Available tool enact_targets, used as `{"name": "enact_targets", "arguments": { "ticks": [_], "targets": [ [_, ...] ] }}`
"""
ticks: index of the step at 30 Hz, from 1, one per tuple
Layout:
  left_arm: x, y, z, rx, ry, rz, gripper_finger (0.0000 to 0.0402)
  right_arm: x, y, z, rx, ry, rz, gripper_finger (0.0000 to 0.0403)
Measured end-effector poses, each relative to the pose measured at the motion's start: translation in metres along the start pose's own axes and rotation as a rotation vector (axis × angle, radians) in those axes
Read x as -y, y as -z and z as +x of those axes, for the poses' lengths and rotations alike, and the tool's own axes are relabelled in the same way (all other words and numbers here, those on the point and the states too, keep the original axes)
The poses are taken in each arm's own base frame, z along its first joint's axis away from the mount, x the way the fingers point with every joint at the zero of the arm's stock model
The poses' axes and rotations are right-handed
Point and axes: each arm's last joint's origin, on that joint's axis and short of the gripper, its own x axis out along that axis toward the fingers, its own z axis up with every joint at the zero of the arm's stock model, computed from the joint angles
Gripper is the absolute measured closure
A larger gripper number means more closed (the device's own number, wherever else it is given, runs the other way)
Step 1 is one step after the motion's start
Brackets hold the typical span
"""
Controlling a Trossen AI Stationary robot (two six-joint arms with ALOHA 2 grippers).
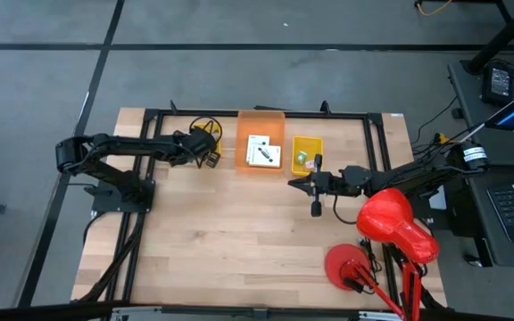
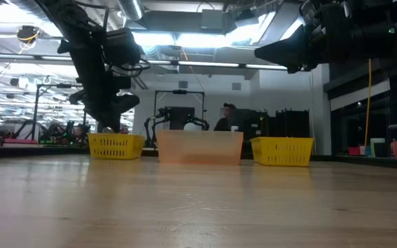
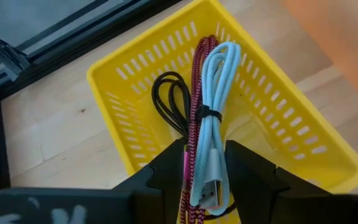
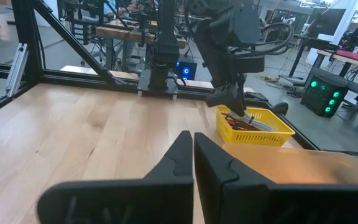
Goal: Pick and place items into bin
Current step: Put the blue charger cable into the left yellow bin, then return to Home Position
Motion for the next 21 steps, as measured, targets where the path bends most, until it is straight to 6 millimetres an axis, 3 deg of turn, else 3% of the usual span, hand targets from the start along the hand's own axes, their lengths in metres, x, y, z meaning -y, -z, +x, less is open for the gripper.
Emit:
{"name": "enact_targets", "arguments": {
  "ticks": [9, 16, 21],
  "targets": [
    [-0.005, -0.006, -0.013, 0.047, 0.041, 0.011, 0.0286, 0.000, 0.000, 0.000, 0.000, 0.000, 0.000, 0.0402],
    [-0.013, -0.011, -0.042, 0.144, 0.133, 0.025, 0.0288, 0.000, 0.000, 0.000, -0.001, 0.000, 0.000, 0.0402],
    [-0.005, -0.009, -0.067, 0.251, 0.221, 0.093, 0.0308, 0.000, 0.000, 0.000, -0.001, 0.000, 0.000, 0.0402]
  ]
}}
